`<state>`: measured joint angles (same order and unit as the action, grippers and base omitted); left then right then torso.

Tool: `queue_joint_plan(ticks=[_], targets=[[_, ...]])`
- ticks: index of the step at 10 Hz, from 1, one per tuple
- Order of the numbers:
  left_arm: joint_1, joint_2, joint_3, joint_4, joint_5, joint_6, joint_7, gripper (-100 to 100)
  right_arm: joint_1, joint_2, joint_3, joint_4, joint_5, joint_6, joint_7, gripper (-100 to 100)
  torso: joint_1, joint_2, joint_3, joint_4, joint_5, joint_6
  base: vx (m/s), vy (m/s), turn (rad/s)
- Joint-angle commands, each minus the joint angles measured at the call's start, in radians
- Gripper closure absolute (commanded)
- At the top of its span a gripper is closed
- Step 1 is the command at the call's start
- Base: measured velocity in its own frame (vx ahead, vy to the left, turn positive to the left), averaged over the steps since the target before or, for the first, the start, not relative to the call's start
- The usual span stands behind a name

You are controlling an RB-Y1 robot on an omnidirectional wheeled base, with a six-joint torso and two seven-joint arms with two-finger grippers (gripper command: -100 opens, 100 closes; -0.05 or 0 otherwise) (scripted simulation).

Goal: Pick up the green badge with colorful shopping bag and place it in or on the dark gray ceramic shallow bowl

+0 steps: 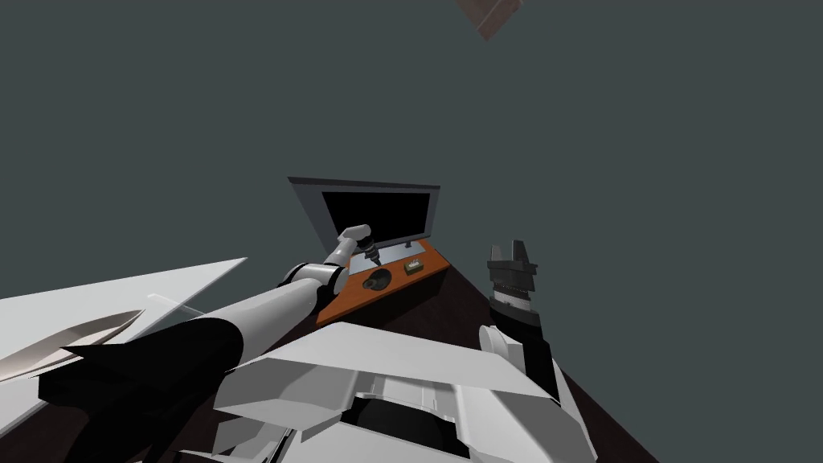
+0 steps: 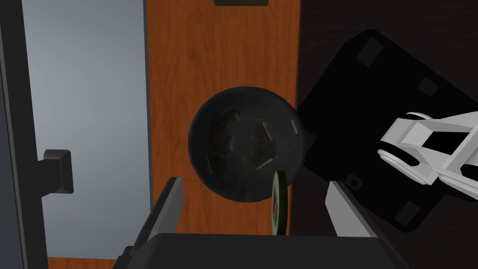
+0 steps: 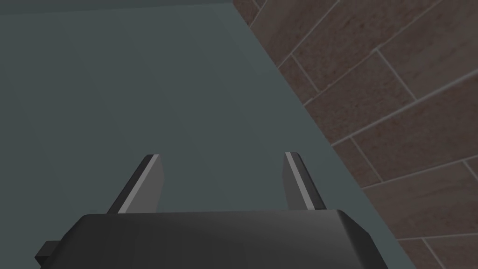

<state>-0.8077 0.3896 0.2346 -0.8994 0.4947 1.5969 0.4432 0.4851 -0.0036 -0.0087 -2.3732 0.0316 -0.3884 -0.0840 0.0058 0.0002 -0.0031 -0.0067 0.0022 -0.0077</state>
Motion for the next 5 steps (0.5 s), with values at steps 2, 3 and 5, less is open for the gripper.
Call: queue_joint_plan(ticks=[2,3,5], targets=[[0.000,0.000,0.000,0.000,0.000,0.000,0.000,0,0.000,0.000,0.000,0.000,0.000,0.000,0.000,0,0.000,0.000,0.000,0.000,0.000,0.000,0.000,0.000,0.000],[0.000,0.000,0.000,0.000,0.000,0.000,0.000,0,0.000,0.000,0.000,0.000,0.000,0.000,0.000,0,0.000,0.000,0.000,0.000,0.000,0.000,0.000,0.000,0.000],[0.000,0.000,0.000,0.000,0.000,0.000,0.000,0,0.000,0.000,0.000,0.000,0.000,0.000,0.000,0,0.000,0.000,0.000,0.000,0.000,0.000,0.000,0.000,0.000]])
